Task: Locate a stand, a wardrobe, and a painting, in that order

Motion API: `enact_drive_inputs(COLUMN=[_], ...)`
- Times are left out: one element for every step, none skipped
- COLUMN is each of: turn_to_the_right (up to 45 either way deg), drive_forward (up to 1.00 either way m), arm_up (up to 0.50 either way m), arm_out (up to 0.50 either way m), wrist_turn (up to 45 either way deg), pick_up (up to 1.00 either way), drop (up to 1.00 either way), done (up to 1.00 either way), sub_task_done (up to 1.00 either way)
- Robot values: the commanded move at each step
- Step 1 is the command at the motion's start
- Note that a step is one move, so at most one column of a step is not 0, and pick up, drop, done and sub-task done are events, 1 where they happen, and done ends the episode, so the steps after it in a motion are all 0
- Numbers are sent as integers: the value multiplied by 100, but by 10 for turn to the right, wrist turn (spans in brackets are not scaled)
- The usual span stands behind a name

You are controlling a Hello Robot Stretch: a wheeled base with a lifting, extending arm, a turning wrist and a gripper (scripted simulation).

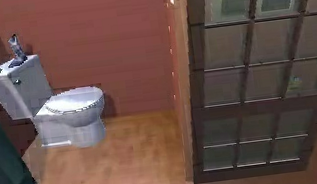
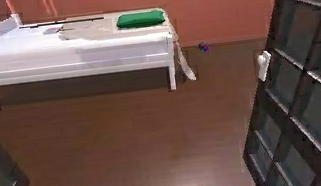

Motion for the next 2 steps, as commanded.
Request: enact_drive_inputs(turn_to_the_right=[450,450], drive_forward=[0,0], arm_up=[0,0], arm_out=[0,0], wrist_turn=[0,0], pick_up=[0,0], drop=[0,0], done=[0,0], sub_task_done=[0,0])
